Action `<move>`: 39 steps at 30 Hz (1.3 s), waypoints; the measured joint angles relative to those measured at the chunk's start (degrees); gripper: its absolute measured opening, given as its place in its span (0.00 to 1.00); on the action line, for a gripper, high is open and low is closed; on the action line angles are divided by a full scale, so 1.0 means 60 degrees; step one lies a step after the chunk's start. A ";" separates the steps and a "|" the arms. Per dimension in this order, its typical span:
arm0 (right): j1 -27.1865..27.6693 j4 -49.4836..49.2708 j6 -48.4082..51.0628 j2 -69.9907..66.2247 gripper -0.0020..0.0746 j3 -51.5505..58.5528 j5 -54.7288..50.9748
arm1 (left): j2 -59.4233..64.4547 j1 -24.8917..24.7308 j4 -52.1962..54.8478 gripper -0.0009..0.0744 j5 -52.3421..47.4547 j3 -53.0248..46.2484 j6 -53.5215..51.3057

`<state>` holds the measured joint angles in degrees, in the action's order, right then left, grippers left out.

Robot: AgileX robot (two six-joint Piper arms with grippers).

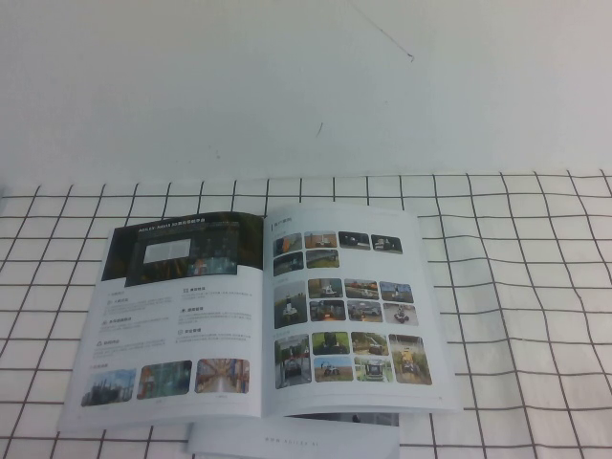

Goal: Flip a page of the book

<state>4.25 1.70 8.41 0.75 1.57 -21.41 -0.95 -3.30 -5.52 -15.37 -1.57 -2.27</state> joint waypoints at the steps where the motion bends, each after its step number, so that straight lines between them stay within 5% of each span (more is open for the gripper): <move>1: 0.0000 0.0000 0.0000 0.0000 0.03 0.0000 0.0033 | 0.0000 0.0000 0.0000 0.01 0.0189 0.0000 0.0001; 6: 0.0000 0.0000 0.0000 0.0000 0.03 0.0000 0.1105 | 0.0000 0.0000 0.0000 0.01 0.2053 0.0000 -0.0183; 15: 0.0000 0.0000 -0.0045 0.0000 0.03 0.0000 0.5990 | 0.0000 0.0000 0.0000 0.01 0.6251 0.0000 -0.0204; 26: 0.0000 -0.0918 0.0753 0.0000 0.03 0.0000 0.9162 | 0.0000 0.0000 -0.0515 0.01 0.7355 0.0000 0.0379; 31: 0.0000 -0.1273 0.0972 0.0000 0.03 -0.0326 0.8885 | 0.0000 0.0000 -0.0510 0.01 0.5940 0.0740 0.0093; 39: 0.0000 -0.1332 0.2227 0.0000 0.03 -0.2615 0.5330 | 0.0173 0.0000 -0.0444 0.01 0.1853 0.3189 -0.0802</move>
<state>4.25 -6.30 21.77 0.75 -14.12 10.57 0.09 -3.30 -8.18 -4.25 17.56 -7.08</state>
